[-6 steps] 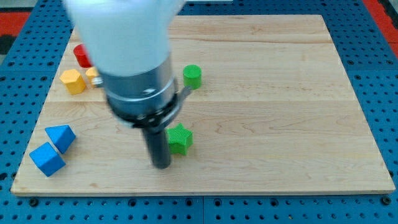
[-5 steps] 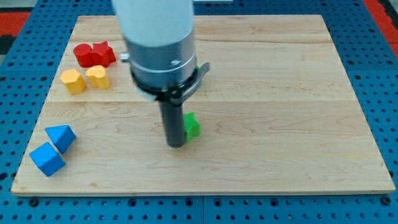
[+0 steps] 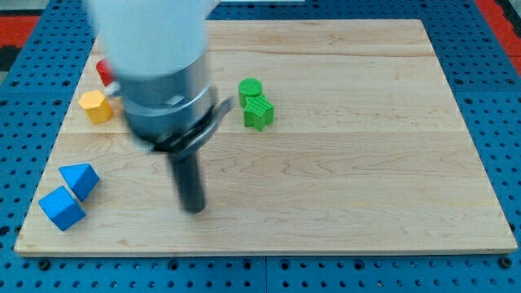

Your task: Separate the blue triangle from blue square

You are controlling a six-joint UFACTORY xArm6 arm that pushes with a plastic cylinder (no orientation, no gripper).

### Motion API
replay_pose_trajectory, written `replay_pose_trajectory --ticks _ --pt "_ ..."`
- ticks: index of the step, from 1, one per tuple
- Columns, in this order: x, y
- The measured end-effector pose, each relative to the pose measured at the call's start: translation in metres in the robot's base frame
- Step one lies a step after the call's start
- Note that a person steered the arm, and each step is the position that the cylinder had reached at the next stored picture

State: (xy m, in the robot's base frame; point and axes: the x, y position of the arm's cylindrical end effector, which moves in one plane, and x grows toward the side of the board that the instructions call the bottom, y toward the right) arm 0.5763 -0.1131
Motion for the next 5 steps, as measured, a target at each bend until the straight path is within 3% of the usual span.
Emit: replay_pose_trajectory --ticks 1,2,3,4,5 --pt "0.019 -0.11" --pt "0.035 -0.177" --pt "0.021 -0.181" --pt "0.002 -0.139" --pt "-0.046 -0.129"
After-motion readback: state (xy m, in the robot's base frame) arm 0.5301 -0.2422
